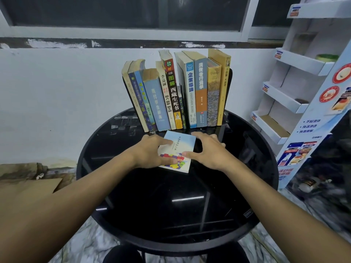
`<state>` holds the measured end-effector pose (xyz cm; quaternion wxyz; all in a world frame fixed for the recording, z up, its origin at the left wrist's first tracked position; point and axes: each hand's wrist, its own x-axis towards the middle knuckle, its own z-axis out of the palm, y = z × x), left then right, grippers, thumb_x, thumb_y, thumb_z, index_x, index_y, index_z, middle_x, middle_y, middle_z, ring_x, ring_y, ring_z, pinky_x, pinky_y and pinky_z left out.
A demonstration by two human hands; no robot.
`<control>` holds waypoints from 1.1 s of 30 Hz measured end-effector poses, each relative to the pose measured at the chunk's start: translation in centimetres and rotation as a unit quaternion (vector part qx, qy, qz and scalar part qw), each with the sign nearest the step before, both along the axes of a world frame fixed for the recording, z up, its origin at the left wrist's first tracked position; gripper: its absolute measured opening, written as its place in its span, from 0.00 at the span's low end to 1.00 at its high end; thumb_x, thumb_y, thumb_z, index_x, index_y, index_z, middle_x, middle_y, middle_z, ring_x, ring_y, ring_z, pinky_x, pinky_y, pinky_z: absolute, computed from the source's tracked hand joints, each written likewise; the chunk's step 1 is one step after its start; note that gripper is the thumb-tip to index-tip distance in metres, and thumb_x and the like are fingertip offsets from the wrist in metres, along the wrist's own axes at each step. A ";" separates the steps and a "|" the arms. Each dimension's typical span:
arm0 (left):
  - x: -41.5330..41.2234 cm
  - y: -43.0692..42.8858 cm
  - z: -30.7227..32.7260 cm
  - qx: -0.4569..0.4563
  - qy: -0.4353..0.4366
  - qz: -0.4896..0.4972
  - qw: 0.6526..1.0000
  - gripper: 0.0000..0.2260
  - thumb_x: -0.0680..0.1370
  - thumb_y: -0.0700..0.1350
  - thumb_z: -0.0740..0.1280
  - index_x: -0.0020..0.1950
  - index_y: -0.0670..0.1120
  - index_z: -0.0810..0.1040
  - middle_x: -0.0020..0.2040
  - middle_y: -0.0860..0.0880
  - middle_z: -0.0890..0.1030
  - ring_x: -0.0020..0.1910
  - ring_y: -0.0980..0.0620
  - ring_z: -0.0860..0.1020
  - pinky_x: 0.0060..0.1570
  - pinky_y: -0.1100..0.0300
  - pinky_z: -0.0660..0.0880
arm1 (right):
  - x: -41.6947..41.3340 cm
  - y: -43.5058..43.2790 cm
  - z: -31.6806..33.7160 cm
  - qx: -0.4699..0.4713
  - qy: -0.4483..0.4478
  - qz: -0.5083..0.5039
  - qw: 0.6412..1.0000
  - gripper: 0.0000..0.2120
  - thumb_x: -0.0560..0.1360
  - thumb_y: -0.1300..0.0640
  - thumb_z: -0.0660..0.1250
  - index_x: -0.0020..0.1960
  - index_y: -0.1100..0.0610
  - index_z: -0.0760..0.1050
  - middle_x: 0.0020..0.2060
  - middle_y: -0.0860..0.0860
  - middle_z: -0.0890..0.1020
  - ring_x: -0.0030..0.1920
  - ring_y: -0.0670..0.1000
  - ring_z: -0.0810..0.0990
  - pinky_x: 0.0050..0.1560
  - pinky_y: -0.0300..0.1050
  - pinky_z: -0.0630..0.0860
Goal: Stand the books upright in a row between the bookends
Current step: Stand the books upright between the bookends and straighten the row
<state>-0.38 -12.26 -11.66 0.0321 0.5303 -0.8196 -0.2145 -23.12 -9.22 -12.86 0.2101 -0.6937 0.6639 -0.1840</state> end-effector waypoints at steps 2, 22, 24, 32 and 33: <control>-0.2 0.0 0.0 0.000 -0.002 0.001 1.000 0.41 0.69 0.71 0.70 0.78 0.55 0.68 0.76 0.51 0.68 0.74 0.45 0.64 0.72 0.41 0.66 | -0.1 -0.2 -0.2 0.008 -0.030 -0.013 0.999 0.42 0.70 0.36 0.75 0.78 0.43 0.60 0.71 0.51 0.70 0.73 0.57 0.62 0.70 0.57 0.61; -0.8 0.7 2.7 -0.069 0.212 0.027 0.974 0.38 0.70 0.55 0.79 0.77 0.57 0.68 0.65 0.54 0.73 0.53 0.57 0.78 0.52 0.60 0.81 | 0.6 0.4 5.8 -0.088 -0.307 -0.045 0.947 0.28 0.72 0.65 0.77 0.69 0.56 0.72 0.46 0.54 0.84 0.43 0.51 0.86 0.46 0.54 0.85; -0.8 0.1 3.8 -0.133 0.201 0.019 0.970 0.35 0.72 0.53 0.78 0.77 0.57 0.68 0.67 0.53 0.73 0.59 0.55 0.76 0.58 0.58 0.78 | 0.5 0.8 7.0 -0.132 -0.267 -0.041 0.954 0.27 0.73 0.62 0.77 0.68 0.53 0.73 0.44 0.50 0.83 0.42 0.50 0.85 0.45 0.52 0.85; -1.2 -3.6 10.6 -0.454 0.132 0.052 0.880 0.31 0.76 0.51 0.74 0.77 0.57 0.67 0.76 0.54 0.68 0.79 0.49 0.58 0.75 0.43 0.53 | -0.2 1.9 10.1 -0.252 -0.146 -0.011 0.956 0.27 0.73 0.61 0.77 0.68 0.49 0.74 0.44 0.46 0.78 0.40 0.40 0.80 0.36 0.27 0.75; -1.3 -4.2 11.2 -0.459 0.105 0.055 0.880 0.33 0.76 0.52 0.74 0.78 0.57 0.65 0.77 0.54 0.66 0.80 0.49 0.56 0.76 0.42 0.51 | -0.1 1.9 10.3 -0.259 -0.138 -0.009 0.956 0.27 0.73 0.62 0.77 0.69 0.49 0.74 0.44 0.47 0.78 0.40 0.41 0.80 0.36 0.27 0.75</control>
